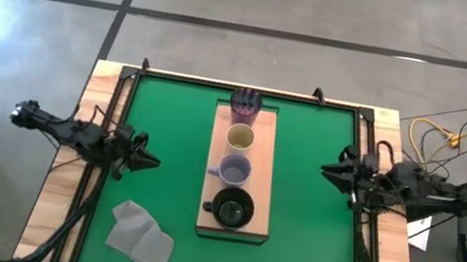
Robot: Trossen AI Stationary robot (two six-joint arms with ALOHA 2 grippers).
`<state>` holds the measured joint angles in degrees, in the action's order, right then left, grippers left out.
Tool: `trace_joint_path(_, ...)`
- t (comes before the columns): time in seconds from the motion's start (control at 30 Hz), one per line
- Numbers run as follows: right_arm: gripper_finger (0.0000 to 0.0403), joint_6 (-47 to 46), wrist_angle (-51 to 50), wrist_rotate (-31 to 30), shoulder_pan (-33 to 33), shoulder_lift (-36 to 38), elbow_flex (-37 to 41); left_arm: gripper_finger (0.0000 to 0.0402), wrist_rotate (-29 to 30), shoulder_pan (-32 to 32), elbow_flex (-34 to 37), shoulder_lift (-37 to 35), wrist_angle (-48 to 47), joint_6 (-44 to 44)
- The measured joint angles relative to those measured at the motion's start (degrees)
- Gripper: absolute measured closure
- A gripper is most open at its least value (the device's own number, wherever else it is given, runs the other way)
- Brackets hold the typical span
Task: Stack small to large cups/mugs on shelf
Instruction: Return to Home Position
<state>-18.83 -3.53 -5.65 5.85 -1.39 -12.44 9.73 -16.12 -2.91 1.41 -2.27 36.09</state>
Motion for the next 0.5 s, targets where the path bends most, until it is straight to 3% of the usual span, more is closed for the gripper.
trace_joint_path(0.4,0.0319,-1.4,6.75,-0.49,-0.07,1.37,12.05,0.0365,-0.25,0.0,0.95,2.59,0.32,2.47)
trace_joint_path(0.5,0.0319,-1.32,5.19,-0.65,-0.37,0.99,11.95,0.0365,-0.26,0.0,0.95,2.72,0.3,2.41)
